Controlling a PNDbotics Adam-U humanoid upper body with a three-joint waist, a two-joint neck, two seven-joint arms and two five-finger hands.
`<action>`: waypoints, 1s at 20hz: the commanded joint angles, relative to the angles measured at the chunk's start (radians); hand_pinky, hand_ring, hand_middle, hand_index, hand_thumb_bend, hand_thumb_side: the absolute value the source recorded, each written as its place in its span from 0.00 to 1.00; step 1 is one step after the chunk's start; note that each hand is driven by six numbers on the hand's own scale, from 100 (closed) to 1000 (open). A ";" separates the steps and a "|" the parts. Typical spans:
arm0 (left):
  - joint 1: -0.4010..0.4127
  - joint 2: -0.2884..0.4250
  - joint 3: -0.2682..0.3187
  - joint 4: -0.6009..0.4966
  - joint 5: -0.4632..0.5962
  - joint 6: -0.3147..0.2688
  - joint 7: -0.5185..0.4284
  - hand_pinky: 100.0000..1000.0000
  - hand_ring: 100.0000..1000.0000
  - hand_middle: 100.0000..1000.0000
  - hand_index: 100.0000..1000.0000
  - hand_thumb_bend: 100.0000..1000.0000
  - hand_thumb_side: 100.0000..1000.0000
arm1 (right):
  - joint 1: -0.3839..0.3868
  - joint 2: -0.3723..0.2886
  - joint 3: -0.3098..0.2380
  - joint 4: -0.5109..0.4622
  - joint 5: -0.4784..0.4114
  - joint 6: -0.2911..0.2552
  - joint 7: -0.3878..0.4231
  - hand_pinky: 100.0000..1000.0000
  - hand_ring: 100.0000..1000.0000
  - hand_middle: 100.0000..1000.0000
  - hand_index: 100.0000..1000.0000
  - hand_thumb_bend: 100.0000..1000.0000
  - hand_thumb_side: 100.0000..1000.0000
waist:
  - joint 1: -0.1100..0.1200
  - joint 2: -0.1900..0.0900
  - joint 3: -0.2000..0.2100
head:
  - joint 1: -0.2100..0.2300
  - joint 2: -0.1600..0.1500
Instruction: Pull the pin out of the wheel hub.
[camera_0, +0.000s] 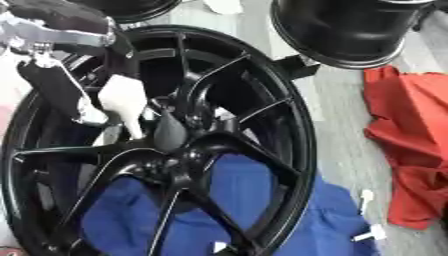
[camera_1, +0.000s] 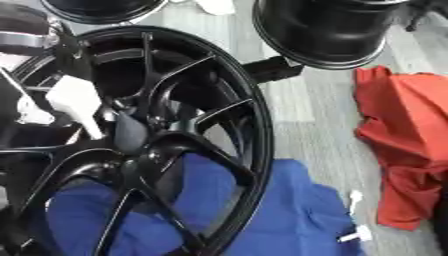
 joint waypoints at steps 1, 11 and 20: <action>-0.020 0.012 0.009 -0.009 0.010 0.014 -0.002 0.67 0.52 0.39 0.56 0.26 0.01 | -0.004 -0.020 -0.013 -0.008 -0.008 0.000 -0.002 0.42 0.39 0.50 0.63 0.00 0.41 | 0.001 -0.016 -0.001 | 0.003 -0.010; -0.020 0.017 0.027 -0.034 0.036 0.056 -0.002 0.61 0.46 0.30 0.43 0.18 0.06 | -0.001 -0.019 -0.013 -0.008 -0.007 0.000 -0.005 0.43 0.40 0.50 0.63 0.00 0.41 | -0.001 -0.019 0.000 | 0.003 -0.009; -0.019 0.020 0.052 -0.057 0.034 0.076 -0.002 0.58 0.41 0.18 0.29 0.21 0.08 | 0.002 -0.019 -0.014 -0.009 -0.006 -0.001 -0.007 0.43 0.40 0.50 0.63 0.00 0.41 | -0.002 -0.022 0.000 | 0.004 -0.010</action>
